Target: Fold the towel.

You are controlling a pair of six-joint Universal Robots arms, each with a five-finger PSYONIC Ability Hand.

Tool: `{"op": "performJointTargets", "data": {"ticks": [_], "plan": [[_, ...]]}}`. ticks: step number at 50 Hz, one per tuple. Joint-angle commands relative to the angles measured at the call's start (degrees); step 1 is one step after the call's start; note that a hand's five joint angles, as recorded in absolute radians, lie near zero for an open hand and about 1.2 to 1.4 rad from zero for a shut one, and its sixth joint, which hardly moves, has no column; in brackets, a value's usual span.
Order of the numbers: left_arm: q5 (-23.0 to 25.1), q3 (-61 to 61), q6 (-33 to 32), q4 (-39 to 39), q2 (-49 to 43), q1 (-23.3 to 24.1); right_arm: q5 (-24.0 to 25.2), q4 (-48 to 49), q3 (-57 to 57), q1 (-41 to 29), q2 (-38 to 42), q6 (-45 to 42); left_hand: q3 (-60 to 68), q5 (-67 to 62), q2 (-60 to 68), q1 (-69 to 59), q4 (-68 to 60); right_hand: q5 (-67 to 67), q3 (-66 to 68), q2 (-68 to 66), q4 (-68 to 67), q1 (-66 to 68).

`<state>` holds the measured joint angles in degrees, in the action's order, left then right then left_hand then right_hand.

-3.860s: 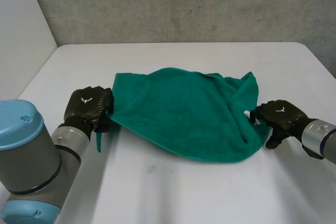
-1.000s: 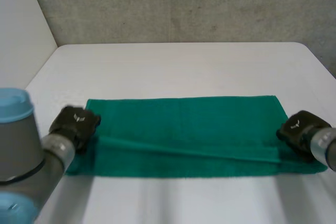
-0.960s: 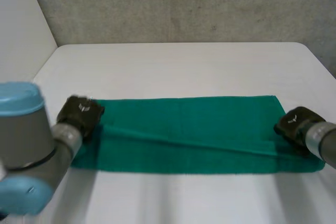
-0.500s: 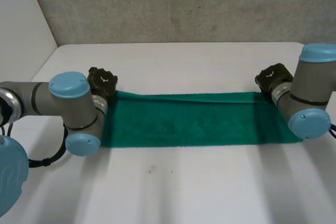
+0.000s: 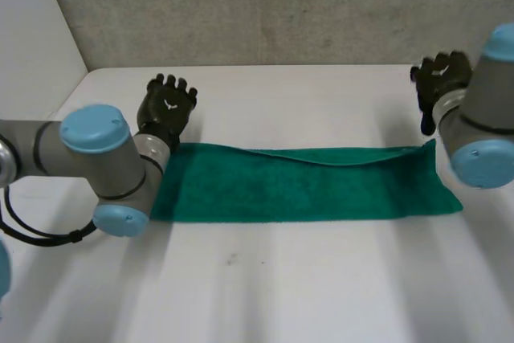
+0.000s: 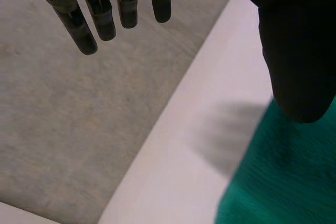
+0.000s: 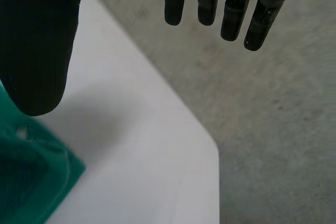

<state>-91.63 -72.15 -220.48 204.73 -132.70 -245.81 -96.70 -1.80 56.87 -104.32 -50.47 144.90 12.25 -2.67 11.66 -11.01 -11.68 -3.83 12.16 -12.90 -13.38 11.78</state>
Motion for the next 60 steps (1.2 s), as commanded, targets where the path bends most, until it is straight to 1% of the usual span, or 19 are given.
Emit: {"op": "performJointTargets", "data": {"ticks": [1,3,4,6,8,10,14,17,19,23,29,32,40,41,43,44,46,57,60], "plan": [[-0.5,-6.1,0.4,-0.1,8.0,0.0,6.8,-0.2,8.3,0.4,-11.7,6.4,-2.3,2.7,-1.7,1.0,1.7,3.8,-2.2,2.9,3.4,-1.8],[-0.6,-8.7,0.7,-0.3,10.1,0.0,11.3,-1.6,11.3,0.4,-13.2,6.0,-2.3,2.7,-1.7,1.0,1.7,3.8,-2.2,2.9,3.4,-1.8],[-0.6,-9.7,0.8,-0.3,10.9,0.1,12.1,-2.4,12.0,0.4,-13.4,6.0,-2.3,2.7,-1.7,1.0,1.7,3.8,-2.2,2.9,3.4,-1.8],[-0.7,-12.9,1.9,-0.4,13.2,0.1,12.7,-4.3,13.2,0.4,-13.5,6.1,-2.3,2.7,-1.7,1.0,1.7,3.8,-2.2,2.9,3.4,-1.8],[-0.7,-14.1,2.3,-0.5,14.1,0.2,12.6,-7.8,15.0,0.4,-13.6,6.2,-2.3,2.7,-1.7,1.0,1.7,0.6,1.1,-0.4,0.1,1.5],[-0.6,-19.1,4.8,-0.6,16.9,0.4,13.2,-10.0,18.3,0.8,-13.9,6.4,-2.3,2.7,-1.7,1.0,1.7,-0.3,2.0,-1.2,-0.7,2.3],[-0.6,-22.6,7.3,-0.6,18.8,0.4,13.5,-9.5,22.1,2.5,-15.2,6.0,-2.3,2.7,-1.7,1.0,1.7,-1.6,3.3,-2.6,-2.1,3.7],[-0.4,-27.1,11.6,-0.7,21.7,0.2,14.4,-5.1,29.6,6.8,-16.8,5.7,-2.3,2.7,-1.7,1.0,1.7,-4.5,6.2,-5.4,-4.9,6.5],[-0.5,-29.0,14.1,-0.7,22.6,0.0,14.9,-4.1,30.7,7.4,-16.9,5.7,-2.3,2.7,-1.7,1.0,1.7,-5.5,7.2,-6.4,-5.9,7.5],[-0.6,-31.2,17.1,-0.7,23.3,-0.4,18.3,2.0,36.6,10.8,-16.7,5.7,-2.3,2.7,-1.7,1.0,1.7,-12.4,14.1,-13.3,-12.9,14.4],[-0.7,-31.7,18.2,-0.6,23.3,-1.0,20.9,6.8,40.0,14.7,-16.3,5.7,-2.3,2.7,-1.7,1.0,1.7,-16.1,17.8,-17.0,-16.6,18.2],[-0.7,-31.8,18.2,-0.6,23.3,-1.3,23.1,10.7,41.0,15.8,-14.7,5.7,-2.3,2.7,-1.7,1.0,1.7,-22.1,23.8,-23.1,-22.6,24.2],[-0.3,-32.7,18.2,-0.5,22.9,-1.6,22.8,13.1,39.9,16.8,-11.0,5.5,-2.3,2.7,-1.7,1.0,1.7,-27.2,28.9,-28.1,-27.7,29.3],[-0.3,-32.8,18.2,-0.5,22.8,-1.6,22.9,13.6,39.1,16.9,-9.0,5.5,-2.3,2.7,-1.7,1.0,1.7,-31.7,33.4,-32.6,-32.2,33.8],[-0.2,-32.9,18.2,-0.5,22.7,-1.6,23.0,13.6,38.8,17.0,-8.6,5.5,-2.3,2.7,-1.7,1.0,1.7,-34.1,35.7,-35.0,-34.5,36.1],[-0.2,-32.9,18.2,-0.5,22.7,-1.6,23.3,13.4,38.2,17.4,-7.6,5.5,-2.3,2.7,-1.7,1.0,1.7,-47.8,49.4,-48.7,-48.2,49.8],[-0.4,-33.0,18.2,-0.5,22.7,-1.7,22.6,13.3,37.8,17.7,-7.4,5.4,-2.3,2.7,-1.7,1.0,1.7,-66.1,67.8,-67.0,-66.5,68.1],[-0.5,-33.4,18.2,-0.5,22.7,-2.2,19.4,13.0,35.7,22.7,-8.1,4.6,-2.3,2.7,-1.7,1.0,1.7,-66.2,67.8,-67.1,-66.6,68.2],[-0.5,-33.4,18.3,-0.6,22.7,-2.3,16.0,11.0,32.9,26.4,-7.7,0.4,-2.3,2.7,-1.7,1.0,1.7,-66.2,67.8,-67.1,-66.6,68.2]]}}
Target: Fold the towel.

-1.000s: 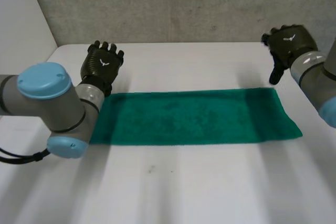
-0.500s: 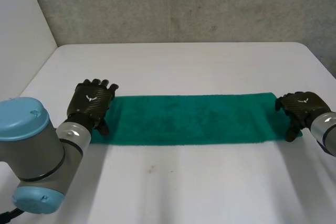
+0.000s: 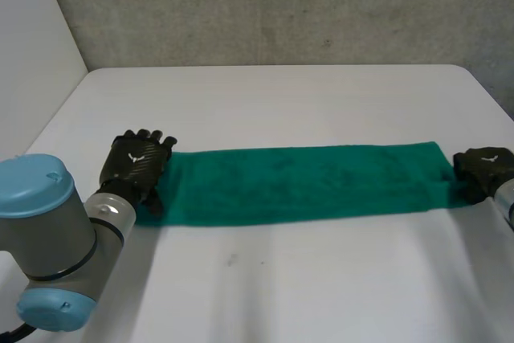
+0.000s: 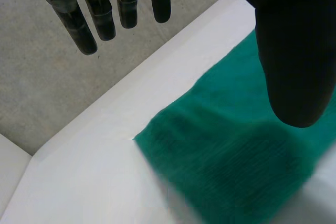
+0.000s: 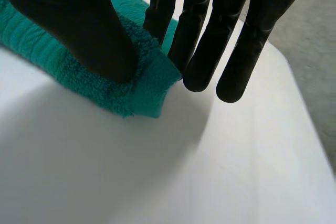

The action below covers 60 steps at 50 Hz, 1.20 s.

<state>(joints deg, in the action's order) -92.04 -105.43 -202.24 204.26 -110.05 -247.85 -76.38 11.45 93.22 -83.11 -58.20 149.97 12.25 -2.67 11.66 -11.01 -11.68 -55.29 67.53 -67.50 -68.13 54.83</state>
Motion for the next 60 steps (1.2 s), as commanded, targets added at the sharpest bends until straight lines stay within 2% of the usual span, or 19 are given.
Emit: {"op": "performJointTargets", "data": {"ticks": [1,6,9,13,19,22,25,28,30,35,39,41,42,45,48,51,56,59,60], "plan": [[-0.1,-0.1,0.0,-0.2,0.0,-0.3,-5.3,-2.7,-4.1,6.1,0.1,-6.0,-2.3,2.7,-1.7,1.0,1.7,-14.7,12.5,-12.5,-11.9,25.2],[-0.2,-0.1,0.0,-0.2,0.2,-0.3,-8.3,-8.0,-8.5,9.8,-0.3,-15.7,-2.3,2.7,-1.7,1.0,1.7,-14.7,12.5,-12.5,-11.9,25.2],[-0.2,-0.1,0.0,-0.2,0.3,-0.3,-7.9,-8.9,-9.7,8.7,-1.0,-15.7,-2.3,2.7,-1.7,1.0,1.7,-14.7,12.5,-12.5,-11.9,25.2],[-0.2,-0.2,0.0,-0.3,0.4,-0.2,-7.6,-9.2,-12.1,3.0,-4.0,-12.2,-2.3,2.7,-1.7,1.0,1.7,-14.7,12.5,-12.5,-11.9,25.2],[-0.2,-0.2,0.0,-0.3,0.4,-0.2,-3.2,-9.2,-18.5,-18.5,-6.8,-8.7,-2.3,2.7,-1.7,1.0,1.7,-14.7,12.5,-12.5,-11.9,25.2],[-0.2,-0.2,0.0,-0.3,0.5,-0.2,-1.4,-9.2,-19.3,-22.7,-6.8,-8.7,-2.3,2.7,-1.7,1.0,1.7,-14.7,12.5,-12.5,-11.9,25.2],[-0.2,-0.3,0.0,-0.3,0.6,-0.3,3.7,-8.7,-21.9,-35.8,-2.8,-9.2,-2.3,2.7,-1.7,1.0,1.7,-14.7,12.5,-12.5,-11.9,25.2],[-0.2,-0.3,0.1,-0.3,0.6,-0.3,4.7,-8.8,-23.1,-39.2,-0.1,-9.3,-2.3,2.7,-1.7,1.0,1.7,-14.7,12.5,-12.5,-11.9,25.2],[-0.2,-0.3,0.1,-0.3,0.6,-0.3,5.5,-9.2,-25.4,-45.5,5.3,-9.9,-2.3,2.7,-1.7,1.0,1.7,-14.7,12.5,-12.5,-11.9,25.2],[-0.2,-0.5,0.0,-0.3,0.6,-0.3,5.7,-9.2,-27.1,-50.9,11.4,-11.5,-2.3,2.7,-1.7,1.0,1.7,-14.7,12.5,-12.5,-11.9,25.2],[-0.2,-0.5,0.1,-0.3,0.6,-0.2,5.0,-9.3,-27.9,-52.5,14.4,-13.1,-2.3,2.7,-1.7,1.0,1.7,-13.1,10.9,-10.9,-10.3,23.6],[-0.2,-0.5,0.1,-0.3,0.6,-0.2,4.7,-9.2,-27.9,-52.6,14.8,-13.4,-2.3,2.7,-1.7,1.0,1.7,3.0,-5.2,5.2,5.8,7.5],[-0.1,-0.5,0.1,-0.3,0.7,-0.1,4.1,-9.1,-27.9,-52.2,14.4,-13.2,-2.3,2.7,-1.7,1.0,1.7,22.9,-25.1,25.1,25.7,-12.4],[0.1,-0.4,0.1,-0.3,0.8,0.4,0.4,-9.1,-27.3,-51.5,11.2,-12.0,-2.3,2.7,-1.7,1.0,1.7,55.3,-57.5,57.5,58.1,-44.8],[0.4,0.5,0.2,-0.2,1.6,1.1,-3.5,-9.3,-26.2,-50.5,6.9,-9.8,-2.3,2.7,-1.7,1.0,1.7,55.3,-57.5,57.5,58.1,-44.8],[0.6,1.7,1.0,-0.1,1.9,2.8,-6.3,-9.3,-22.5,-45.9,1.5,-4.0,-2.3,2.7,-1.7,1.0,1.7,55.3,-57.5,57.5,58.1,-44.8],[0.5,7.8,7.6,-0.2,1.0,9.4,-5.5,-9.3,-13.1,-38.6,-4.1,6.5,-2.3,2.7,-1.7,1.0,1.7,55.3,-57.5,57.5,58.1,-44.8],[0.6,9.6,9.1,-0.3,0.3,10.3,-4.9,-8.6,-6.8,-34.8,-6.0,8.9,-2.3,2.7,-1.7,1.0,1.7,55.3,-57.5,57.5,58.1,-44.8],[0.6,13.0,10.3,-0.4,-2.8,11.2,-4.9,-8.4,-5.3,-33.5,-6.2,8.9,-2.3,2.7,-1.7,1.0,1.7,55.3,-57.5,57.5,58.1,-44.8]]}}
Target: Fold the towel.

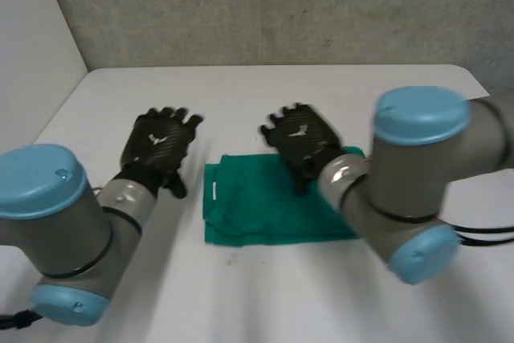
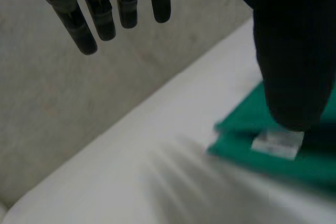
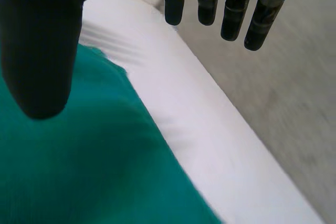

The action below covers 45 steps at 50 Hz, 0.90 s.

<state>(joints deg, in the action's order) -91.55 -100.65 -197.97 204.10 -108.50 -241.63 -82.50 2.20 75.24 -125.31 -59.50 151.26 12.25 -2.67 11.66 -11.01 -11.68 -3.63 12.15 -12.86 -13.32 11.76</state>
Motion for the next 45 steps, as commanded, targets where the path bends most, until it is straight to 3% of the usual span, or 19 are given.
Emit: {"op": "performJointTargets", "data": {"ticks": [1,3,4,10,11,12,13,15,16,23,24,33,34,41,44,45], "plan": [[0.1,8.3,6.0,-0.3,-4.3,5.0,1.2,1.0,14.0,10.0,-5.1,7.6,-2.3,2.7,-1.7,1.0,1.7,3.6,-2.1,2.9,3.3,-1.8],[0.1,9.6,6.0,-0.6,-5.8,5.6,1.4,2.3,17.8,13.8,-5.2,7.6,-2.2,2.6,-1.6,1.0,1.6,3.6,-2.1,2.9,3.3,-1.8],[-0.1,14.9,5.9,-3.6,-10.8,8.1,1.4,2.3,17.8,13.8,-5.2,7.6,-1.9,2.3,-1.3,0.6,1.3,3.6,-2.1,2.9,3.3,-1.8],[-0.9,22.9,6.0,-10.9,-18.9,8.4,2.9,6.8,24.5,19.1,-4.9,6.9,-1.7,2.1,-1.1,0.5,1.1,0.3,1.1,-0.4,0.0,1.5],[-0.9,22.9,6.0,-10.9,-18.9,8.4,3.0,7.7,25.5,19.9,-4.9,6.7,-1.7,2.1,-1.1,0.5,1.1,-4.3,5.8,-5.1,-4.6,6.2],[-1.4,24.1,6.0,-12.5,-20.5,8.3,3.0,8.8,26.2,20.9,-4.8,6.2,-1.7,2.1,-1.1,0.5,1.1,-19.9,21.3,-20.6,-20.2,21.7],[-2.4,24.5,6.0,-13.4,-21.5,8.2,3.0,8.8,26.2,20.9,-4.8,6.2,-1.5,2.0,-0.9,0.3,1.0,-20.0,21.5,-20.8,-20.3,21.9],[-3.8,24.4,5.9,-14.2,-22.1,8.1,3.2,10.0,26.2,22.2,-4.8,6.2,-1.7,2.1,-1.1,0.5,1.1,-56.0,57.5,-56.7,-56.3,57.8],[-5.1,24.0,6.0,-14.7,-22.3,8.0,3.2,10.2,25.7,22.3,-4.8,6.1,-1.7,2.1,-1.1,0.5,1.1,-66.3,67.7,-67.0,-66.6,68.1],[-9.9,18.7,6.4,-15.8,-19.6,8.2,2.2,10.0,21.5,21.6,-4.8,4.1,-2.3,2.7,-1.7,1.0,1.7,-66.4,67.9,-67.1,-66.7,68.2],[-11.1,15.5,6.5,-15.8,-15.4,8.3,2.1,9.7,20.0,20.8,-5.0,3.0,-2.3,2.7,-1.7,1.0,1.7,-66.4,67.9,-67.1,-66.7,68.2],[-11.5,10.5,7.0,-15.2,-5.6,8.0,1.9,5.8,7.5,2.0,-4.3,1.2,-2.3,2.7,-1.7,1.0,1.7,-66.4,67.9,-67.1,-66.7,68.2],[-11.5,10.5,7.0,-15.2,-5.6,8.0,2.5,3.1,4.2,-2.1,-2.1,1.0,-2.3,2.7,-1.7,1.0,1.7,-66.4,67.9,-67.1,-66.7,68.2],[-11.7,8.4,8.8,-15.3,-1.4,6.0,5.2,-2.1,-1.7,-11.7,9.6,-3.6,-2.3,2.7,-1.7,1.0,1.7,-66.4,67.9,-67.1,-66.7,68.2],[-11.5,8.4,9.4,-15.3,-1.2,5.3,4.5,-2.6,-2.4,-12.3,10.5,-3.7,-2.3,2.7,-1.7,1.0,1.7,-38.0,39.4,-38.7,-38.3,39.8],[-11.5,8.5,9.5,-15.3,-1.1,5.3,4.1,-2.2,-2.3,-12.1,10.2,-3.1,-2.3,2.7,-1.7,1.0,1.7,-18.0,19.5,-18.8,-18.3,19.9]]}}
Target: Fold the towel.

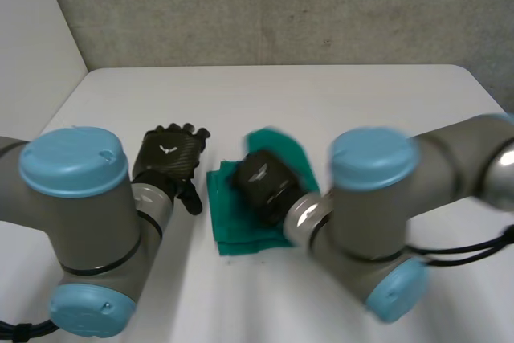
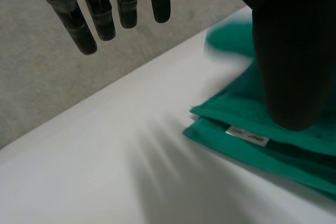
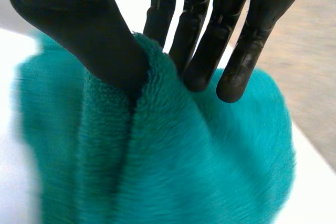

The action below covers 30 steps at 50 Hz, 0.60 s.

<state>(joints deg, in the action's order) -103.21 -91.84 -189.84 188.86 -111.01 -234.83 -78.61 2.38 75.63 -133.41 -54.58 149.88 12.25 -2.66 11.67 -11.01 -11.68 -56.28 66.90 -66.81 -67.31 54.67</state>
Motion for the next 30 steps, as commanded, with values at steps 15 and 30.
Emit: {"op": "performJointTargets", "data": {"ticks": [15,30], "plan": [[2.9,11.5,6.1,1.1,-7.6,2.9,-2.9,3.8,5.2,10.3,-6.2,23.6,-1.7,2.1,-1.1,0.5,1.1,56.3,-56.9,56.8,57.3,-44.7],[1.0,14.5,9.2,-6.7,-17.0,4.7,1.7,-4.7,-2.7,12.7,3.5,23.6,-0.7,1.1,-0.1,-0.6,0.1,56.3,-56.9,56.8,57.3,-44.7]]}}
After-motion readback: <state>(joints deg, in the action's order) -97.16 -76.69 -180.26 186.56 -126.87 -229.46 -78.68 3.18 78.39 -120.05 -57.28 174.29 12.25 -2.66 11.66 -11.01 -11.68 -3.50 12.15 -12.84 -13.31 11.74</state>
